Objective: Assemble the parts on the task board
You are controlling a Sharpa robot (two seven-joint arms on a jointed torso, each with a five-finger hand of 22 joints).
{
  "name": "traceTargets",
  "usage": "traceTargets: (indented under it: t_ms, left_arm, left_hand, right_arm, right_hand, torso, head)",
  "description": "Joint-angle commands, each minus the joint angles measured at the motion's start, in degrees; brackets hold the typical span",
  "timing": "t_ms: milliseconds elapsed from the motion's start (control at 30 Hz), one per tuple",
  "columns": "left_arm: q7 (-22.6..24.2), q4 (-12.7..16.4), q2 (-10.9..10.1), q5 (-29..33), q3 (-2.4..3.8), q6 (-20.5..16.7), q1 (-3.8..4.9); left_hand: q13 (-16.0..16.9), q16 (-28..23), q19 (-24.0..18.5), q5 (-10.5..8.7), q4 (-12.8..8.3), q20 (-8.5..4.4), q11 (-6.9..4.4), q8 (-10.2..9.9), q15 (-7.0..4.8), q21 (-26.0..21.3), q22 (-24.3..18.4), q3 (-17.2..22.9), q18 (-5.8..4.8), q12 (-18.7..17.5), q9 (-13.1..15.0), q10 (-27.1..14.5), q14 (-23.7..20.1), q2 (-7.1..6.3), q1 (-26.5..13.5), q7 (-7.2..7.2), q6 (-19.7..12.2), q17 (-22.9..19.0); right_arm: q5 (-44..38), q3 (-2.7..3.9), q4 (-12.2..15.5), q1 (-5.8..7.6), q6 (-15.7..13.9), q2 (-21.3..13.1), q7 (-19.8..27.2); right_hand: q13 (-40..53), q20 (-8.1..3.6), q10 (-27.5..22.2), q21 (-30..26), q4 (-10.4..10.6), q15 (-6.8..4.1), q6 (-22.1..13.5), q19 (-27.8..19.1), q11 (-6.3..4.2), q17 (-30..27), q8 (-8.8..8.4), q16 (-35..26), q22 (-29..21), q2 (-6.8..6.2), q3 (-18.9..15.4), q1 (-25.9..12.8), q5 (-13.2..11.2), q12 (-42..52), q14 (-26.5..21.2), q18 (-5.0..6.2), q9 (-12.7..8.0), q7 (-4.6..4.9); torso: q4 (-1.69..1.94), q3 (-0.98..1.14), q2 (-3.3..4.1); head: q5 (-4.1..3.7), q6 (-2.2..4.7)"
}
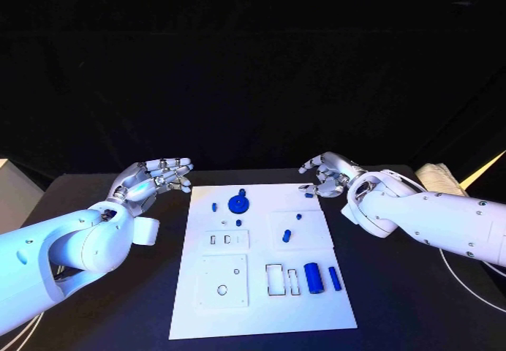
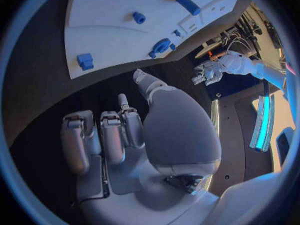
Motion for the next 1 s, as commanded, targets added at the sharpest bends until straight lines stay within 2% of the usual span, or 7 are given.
traceTargets:
  t_ms: [33,167,267,733,767,900,1000]
  left_arm:
    - [0.6,0.1,-0.3,-0.1,0.04,0.9,0.04]
    - [0.7,0.3,-0.7,-0.1,0.04,0.8,0.05]
    - [0.7,0.3,-0.8,-0.1,0.04,0.8,0.05]
    - [0.7,0.0,-0.6,-0.1,0.04,0.9,0.05]
    - [0.0,-0.1,-0.7,0.0,0.0,0.0,0.0]
    - [0.2,-0.1,-0.4,0.0,0.03,-0.9,-0.33]
    - [0.5,-0.1,0.4,0.0,0.11,-3.2,-1.18]
  left_hand:
    - [0.0,0.3,-0.3,-0.31,-0.3,0.02,0.09,-0.1,0.0,0.4,0.1,0.0,0.8,0.1,-0.1,-0.4,-0.3,0.39,-0.4,1.05,-0.5,-0.1]
    - [0.0,0.3,-0.3,-0.31,-0.3,0.02,0.09,-0.1,0.0,0.4,0.1,0.0,0.8,0.1,-0.1,-0.4,-0.3,0.39,-0.4,1.05,-0.5,-0.1]
    - [0.0,0.3,-0.3,-0.31,-0.3,0.02,0.09,-0.1,0.0,0.4,0.1,0.0,0.8,0.1,-0.1,-0.4,-0.3,0.39,-0.4,1.05,-0.5,-0.1]
    - [0.0,0.3,-0.3,-0.31,-0.3,0.02,0.09,-0.1,0.0,0.4,0.1,0.0,0.8,0.1,-0.1,-0.4,-0.3,0.39,-0.4,1.05,-0.5,-0.1]
    - [-3.8,-43.3,-42.8,-4.44,-0.9,-12.49,-10.54,-10.6,-6.97,-52.7,-31.2,-27.8,-9.7,-4.0,-8.2,-52.5,-49.6,9.14,-23.8,-12.17,-47.9,-26.7]
    - [-3.8,-43.3,-42.8,-4.44,-0.9,-12.49,-10.54,-10.6,-6.97,-52.7,-31.2,-27.8,-9.7,-4.0,-8.2,-52.5,-49.6,9.14,-29.5,-12.17,-47.9,-26.7]
    - [-3.8,-43.3,-42.8,-4.44,-0.9,-12.49,-10.54,-10.6,-6.97,-52.7,-31.2,-27.8,-9.7,-4.0,-8.2,-52.5,-49.6,9.14,-36.1,-12.17,-47.9,-26.7]
  right_arm:
    - [0.3,0.02,-0.1,-0.21,-0.3,0.3,1.3]
    - [0.5,0.02,-0.2,-0.42,-0.4,0.4,1.6]
    - [0.6,0.02,-0.2,-0.5,-0.5,0.5,1.8]
    - [0.8,0.03,0.2,-0.67,-0.9,0.2,2.1]
    - [0.8,0.01,0.0,-0.61,-0.5,0.3,1.2]
    - [1.7,0.13,0.1,-0.82,-0.7,0.4,1.7]
    - [4.0,0.42,0.5,-1.36,-1.2,0.5,2.9]
  right_hand:
    - [8.1,0.59,0.0,0.3,0.3,0.5,-0.3,6.0,0.3,15.1,-0.53,0.3,15.1,0.08,-1.1,0.9,0.0,-0.3,6.0,-0.82,-0.2,0.0]
    - [8.1,0.59,0.0,0.3,0.3,0.5,-0.3,6.0,0.3,15.1,-0.53,0.3,15.1,0.08,-1.1,0.9,0.0,-0.3,6.0,-0.82,-0.2,0.0]
    - [8.1,0.62,0.0,0.3,0.4,0.52,-0.3,6.0,0.33,15.1,-0.62,0.3,15.1,0.18,-1.5,1.1,0.0,-0.3,6.0,-0.82,-0.3,0.03]
    - [8.0,0.64,0.0,0.3,0.7,0.55,-0.2,6.0,0.35,15.1,-0.7,0.3,15.1,0.38,-1.9,1.2,0.2,-0.3,6.0,-0.82,-0.4,0.06]
    - [-22.5,-6.59,-24.9,-26.9,-6.7,-0.83,-48.1,-25.2,-5.34,-22.4,-6.86,-26.9,-22.4,12.45,-20.7,-22.5,-8.2,-24.4,-25.2,-0.82,-19.0,-10.63]
    - [-24.4,-6.59,-30.9,-33.2,-6.7,-0.83,-48.1,-28.4,-5.34,-22.6,-6.86,-33.1,-22.6,12.45,-20.7,-27.7,-8.2,-30.4,-28.5,-0.82,-19.0,-10.63]
    - [-30.8,-6.59,-37.7,-40.7,-6.7,-0.83,-48.1,-35.7,-5.34,-28.5,-6.86,-40.6,-28.5,12.45,-20.7,-34.2,-8.2,-37.1,-35.7,-0.82,-19.0,-10.63]
  torso:
    - [-0.34,-0.07,-0.02]
    - [-0.54,-0.18,0.15]
    - [-0.41,-0.23,0.12]
    - [-0.59,0.06,0.19]
    - [-0.49,-0.09,0.14]
    - [-0.61,-0.05,-0.32]
    - [-0.89,0.06,-1.48]
  head:
    - [0.18,0.23]
    - [0.41,0.29]
    - [0.45,0.13]
    - [0.67,0.44]
    - [0.58,0.48]
    - [0.77,0.51]
    - [1.23,0.56]
